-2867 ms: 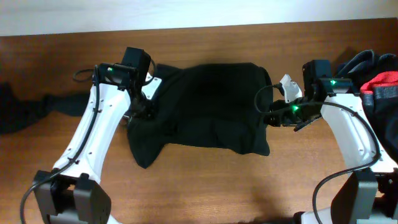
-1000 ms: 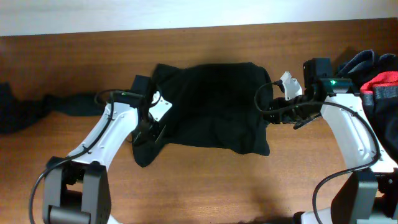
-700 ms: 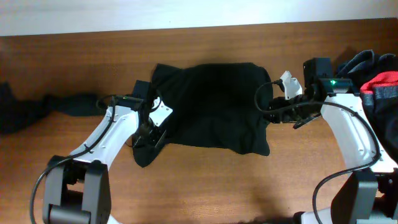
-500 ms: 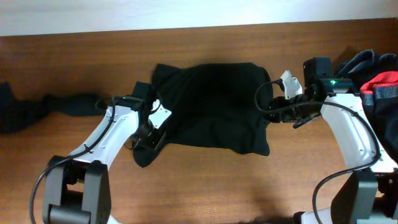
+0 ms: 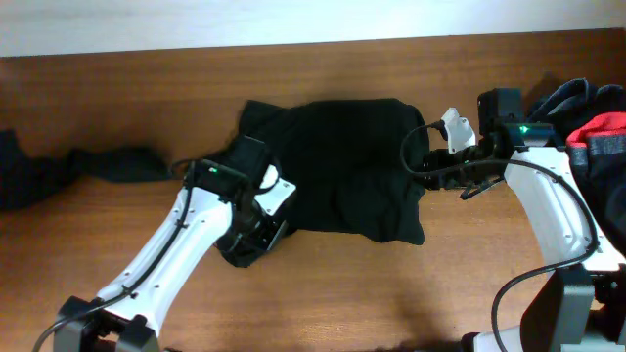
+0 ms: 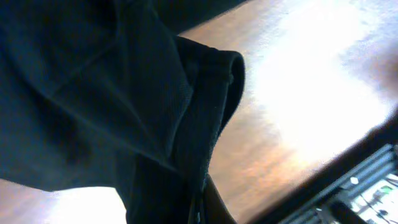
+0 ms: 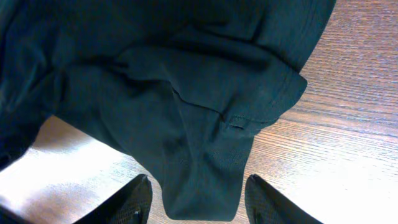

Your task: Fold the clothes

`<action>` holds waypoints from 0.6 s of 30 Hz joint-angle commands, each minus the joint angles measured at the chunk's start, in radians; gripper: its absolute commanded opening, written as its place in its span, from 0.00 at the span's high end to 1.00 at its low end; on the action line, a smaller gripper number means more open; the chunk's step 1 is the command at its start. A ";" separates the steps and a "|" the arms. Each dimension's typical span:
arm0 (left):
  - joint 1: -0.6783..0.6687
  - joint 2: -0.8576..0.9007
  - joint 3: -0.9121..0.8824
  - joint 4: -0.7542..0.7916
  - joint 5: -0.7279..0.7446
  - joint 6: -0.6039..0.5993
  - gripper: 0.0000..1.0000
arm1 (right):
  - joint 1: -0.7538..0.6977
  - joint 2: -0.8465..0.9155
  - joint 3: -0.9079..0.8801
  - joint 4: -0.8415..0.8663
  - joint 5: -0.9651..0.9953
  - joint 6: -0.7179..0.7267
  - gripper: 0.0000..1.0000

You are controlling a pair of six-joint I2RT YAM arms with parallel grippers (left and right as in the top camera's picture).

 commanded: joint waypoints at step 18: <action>-0.150 -0.010 0.005 -0.123 -0.007 -0.077 1.00 | -0.006 0.003 -0.109 -0.078 -0.003 0.023 0.45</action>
